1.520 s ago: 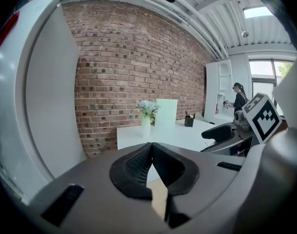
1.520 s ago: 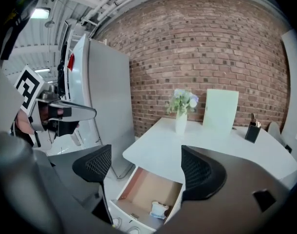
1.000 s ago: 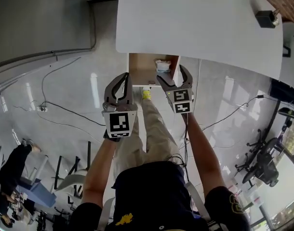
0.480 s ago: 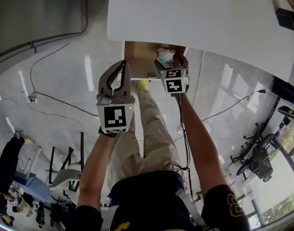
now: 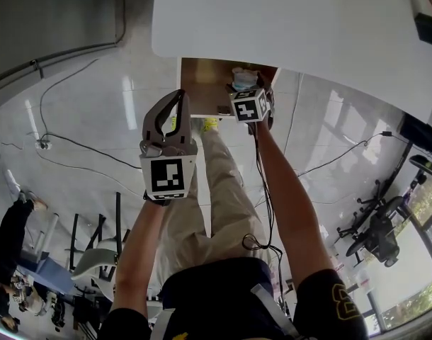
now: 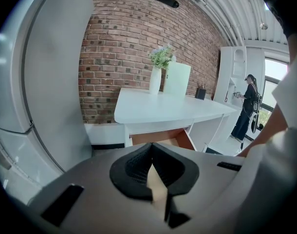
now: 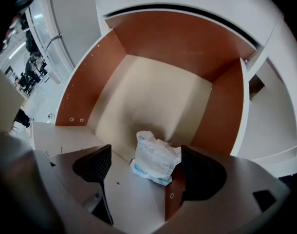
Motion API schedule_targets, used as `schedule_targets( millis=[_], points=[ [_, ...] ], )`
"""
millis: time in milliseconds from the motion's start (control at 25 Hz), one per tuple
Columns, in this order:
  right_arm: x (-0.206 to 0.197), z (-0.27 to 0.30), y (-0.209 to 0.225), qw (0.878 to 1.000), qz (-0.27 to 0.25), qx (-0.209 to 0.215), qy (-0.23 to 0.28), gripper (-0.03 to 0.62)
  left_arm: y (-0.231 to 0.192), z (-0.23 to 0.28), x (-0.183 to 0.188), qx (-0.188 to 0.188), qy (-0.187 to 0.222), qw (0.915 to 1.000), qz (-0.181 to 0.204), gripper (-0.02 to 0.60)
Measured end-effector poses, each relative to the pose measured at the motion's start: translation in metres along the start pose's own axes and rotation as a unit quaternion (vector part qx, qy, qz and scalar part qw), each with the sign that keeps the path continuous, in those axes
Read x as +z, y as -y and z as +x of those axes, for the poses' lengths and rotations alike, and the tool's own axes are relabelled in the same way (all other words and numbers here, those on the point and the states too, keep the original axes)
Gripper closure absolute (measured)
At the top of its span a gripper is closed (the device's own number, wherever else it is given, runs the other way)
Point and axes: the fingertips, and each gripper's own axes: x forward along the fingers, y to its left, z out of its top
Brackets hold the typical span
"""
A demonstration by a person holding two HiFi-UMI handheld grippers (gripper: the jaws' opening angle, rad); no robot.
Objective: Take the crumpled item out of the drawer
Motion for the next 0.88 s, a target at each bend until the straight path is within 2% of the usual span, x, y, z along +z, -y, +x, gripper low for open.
schedule_targets(
  millis=[120,440,520,680,880],
  points=[
    [-0.006,0.01,-0.001,1.0,0.015,-0.002,-0.012,0.123,0.001,0.002,-0.006,-0.002,-0.004,1.0,-0.002,0.563],
    [-0.009,0.012,-0.004,0.999,0.002,-0.018,-0.039,0.145,0.0,-0.001,0.0,-0.007,0.003,1.0,0.0,0.563],
    [-0.012,0.012,-0.001,0.999,0.002,-0.028,-0.047,0.175,-0.001,-0.003,0.0,-0.005,0.003,1.0,-0.002,0.563],
    [-0.017,0.015,0.008,0.998,0.022,-0.041,-0.052,0.332,0.0,-0.001,-0.005,-0.003,0.002,1.0,-0.005,0.563],
    [-0.018,0.016,0.013,0.997,0.028,-0.052,-0.056,0.384,0.003,-0.003,-0.009,-0.002,0.001,1.0,-0.009,0.563]
  ],
)
